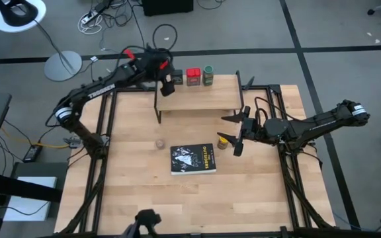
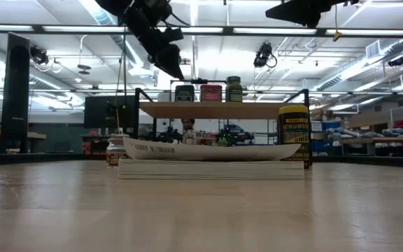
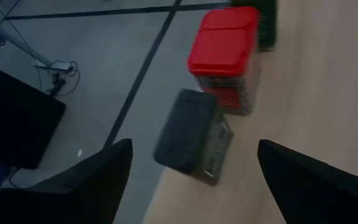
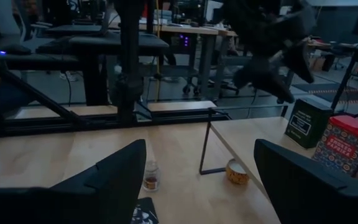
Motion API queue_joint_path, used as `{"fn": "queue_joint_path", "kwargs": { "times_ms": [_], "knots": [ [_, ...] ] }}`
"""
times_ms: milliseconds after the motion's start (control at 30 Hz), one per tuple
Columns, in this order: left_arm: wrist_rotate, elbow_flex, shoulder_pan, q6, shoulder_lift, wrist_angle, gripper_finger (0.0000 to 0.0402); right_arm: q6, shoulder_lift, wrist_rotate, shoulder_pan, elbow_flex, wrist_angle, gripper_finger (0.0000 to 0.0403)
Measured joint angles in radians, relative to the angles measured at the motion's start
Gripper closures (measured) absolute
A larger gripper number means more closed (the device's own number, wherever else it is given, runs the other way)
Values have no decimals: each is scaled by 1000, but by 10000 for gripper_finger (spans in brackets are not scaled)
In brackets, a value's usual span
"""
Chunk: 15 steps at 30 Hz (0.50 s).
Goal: Shelf spices
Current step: Remove the black seasoning can from the shelf
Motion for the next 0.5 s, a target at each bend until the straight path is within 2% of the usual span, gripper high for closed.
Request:
{"fn": "queue_joint_path", "kwargs": {
  "times_ms": [333, 500],
  "knots": [
    [24, 141, 34, 54, 143, -113, 48, -11, 0, 0, 0, 0, -5, 106],
    [57, 174, 36, 54, 198, -120, 50, -12, 0, 0, 0, 0, -10, 106]
  ]
}}
